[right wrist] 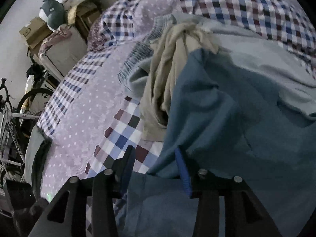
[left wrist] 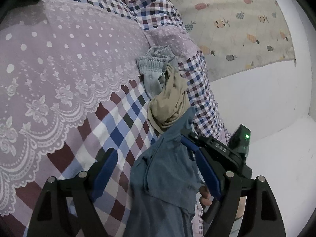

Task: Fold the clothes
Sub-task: 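Grasp the teal shirt edge with the left tool while the right tool holds the shirt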

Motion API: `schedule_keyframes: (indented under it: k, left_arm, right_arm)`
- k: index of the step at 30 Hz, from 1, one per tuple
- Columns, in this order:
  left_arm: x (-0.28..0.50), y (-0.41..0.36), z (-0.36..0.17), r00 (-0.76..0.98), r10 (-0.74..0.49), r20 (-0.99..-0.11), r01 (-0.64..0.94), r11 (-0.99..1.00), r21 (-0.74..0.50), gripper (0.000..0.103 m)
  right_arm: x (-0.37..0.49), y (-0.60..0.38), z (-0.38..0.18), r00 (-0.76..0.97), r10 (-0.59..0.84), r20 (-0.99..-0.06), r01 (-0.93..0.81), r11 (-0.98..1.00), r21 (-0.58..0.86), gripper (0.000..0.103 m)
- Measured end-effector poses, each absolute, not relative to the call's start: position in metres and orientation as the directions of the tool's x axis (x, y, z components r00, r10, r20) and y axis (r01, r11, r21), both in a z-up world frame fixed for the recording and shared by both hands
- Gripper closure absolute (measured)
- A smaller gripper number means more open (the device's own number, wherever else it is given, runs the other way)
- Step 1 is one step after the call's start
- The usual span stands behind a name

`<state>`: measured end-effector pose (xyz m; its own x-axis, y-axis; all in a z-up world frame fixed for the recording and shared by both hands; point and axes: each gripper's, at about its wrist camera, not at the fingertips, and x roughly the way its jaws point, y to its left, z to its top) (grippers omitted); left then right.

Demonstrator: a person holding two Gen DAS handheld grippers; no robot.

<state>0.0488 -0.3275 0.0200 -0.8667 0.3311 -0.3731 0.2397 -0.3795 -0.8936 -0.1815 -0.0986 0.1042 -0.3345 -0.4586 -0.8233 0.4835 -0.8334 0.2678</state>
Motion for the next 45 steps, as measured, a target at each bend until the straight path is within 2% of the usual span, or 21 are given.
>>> schedule_keyframes:
  k: [7, 10, 14, 17, 18, 20, 21, 26, 29, 33, 34, 36, 38, 39, 40, 45]
  left_arm:
    - [0.05, -0.327, 0.021, -0.86, 0.359, -0.361, 0.22, -0.377, -0.9, 0.019]
    - [0.05, -0.327, 0.02, -0.861, 0.363, -0.356, 0.219, -0.366, -0.904, 0.019]
    - [0.048, -0.328, 0.018, -0.856, 0.373, -0.357, 0.219, -0.364, -0.905, 0.019]
    - [0.047, -0.331, 0.016, -0.858, 0.375, -0.352, 0.218, -0.355, -0.909, 0.019]
    - [0.046, -0.332, 0.016, -0.859, 0.375, -0.349, 0.218, -0.349, -0.911, 0.019]
    - [0.045, -0.334, 0.014, -0.861, 0.375, -0.344, 0.218, -0.338, -0.915, 0.019]
    - [0.045, -0.335, 0.012, -0.862, 0.375, -0.342, 0.219, -0.333, -0.917, 0.019]
    - [0.042, -0.334, 0.012, -0.867, 0.376, -0.328, 0.211, -0.319, -0.924, 0.019]
    - [0.039, -0.33, 0.012, -0.862, 0.39, -0.323, 0.202, -0.32, -0.926, 0.019]
    - [0.038, -0.33, 0.014, -0.86, 0.389, -0.331, 0.202, -0.335, -0.92, 0.019]
    - [0.038, -0.33, 0.014, -0.859, 0.389, -0.333, 0.203, -0.339, -0.919, 0.019]
    - [0.038, -0.332, 0.016, -0.86, 0.38, -0.341, 0.206, -0.352, -0.913, 0.019]
    - [0.038, -0.332, 0.019, -0.859, 0.375, -0.349, 0.206, -0.371, -0.906, 0.019]
    - [0.037, -0.331, 0.02, -0.858, 0.373, -0.352, 0.203, -0.383, -0.901, 0.019]
    - [0.036, -0.33, 0.022, -0.857, 0.372, -0.356, 0.201, -0.394, -0.897, 0.019]
    - [0.032, -0.324, 0.029, -0.852, 0.364, -0.376, 0.187, -0.458, -0.869, 0.019]
  right_arm:
    - [-0.186, -0.091, 0.139, -0.491, -0.415, -0.766, 0.483, -0.861, 0.157, 0.053]
    - [-0.196, -0.104, 0.146, -0.538, -0.365, -0.76, 0.518, -0.854, 0.043, 0.052]
    - [-0.221, -0.125, 0.141, -0.55, -0.307, -0.777, 0.537, -0.842, -0.047, 0.05]
    - [-0.245, -0.131, 0.13, -0.516, -0.283, -0.808, 0.519, -0.854, -0.032, 0.05]
    - [-0.251, -0.135, 0.127, -0.499, -0.285, -0.818, 0.528, -0.849, -0.027, 0.052]
    - [-0.261, -0.143, 0.121, -0.465, -0.288, -0.837, 0.548, -0.836, -0.017, 0.09]
    - [-0.264, -0.151, 0.125, -0.473, -0.278, -0.836, 0.558, -0.829, -0.039, 0.096]
    - [-0.278, -0.191, 0.145, -0.536, -0.216, -0.816, 0.568, -0.808, -0.159, 0.099]
    - [-0.287, -0.2, 0.13, -0.526, -0.14, -0.839, 0.547, -0.811, -0.208, 0.098]
    - [-0.298, -0.212, 0.107, -0.506, -0.036, -0.862, 0.521, -0.809, -0.272, 0.091]
    - [-0.296, -0.213, 0.109, -0.506, -0.029, -0.862, 0.52, -0.808, -0.278, 0.076]
    - [-0.289, -0.215, 0.119, -0.498, -0.032, -0.866, 0.527, -0.805, -0.273, 0.052]
    - [-0.276, -0.212, 0.141, -0.491, -0.071, -0.868, 0.55, -0.798, -0.245, 0.041]
    - [-0.267, -0.21, 0.155, -0.492, -0.101, -0.865, 0.565, -0.792, -0.229, 0.031]
    - [-0.259, -0.206, 0.168, -0.494, -0.129, -0.86, 0.579, -0.787, -0.215, 0.028]
    - [-0.211, -0.148, 0.232, -0.543, -0.23, -0.808, 0.615, -0.764, -0.196, 0.024]
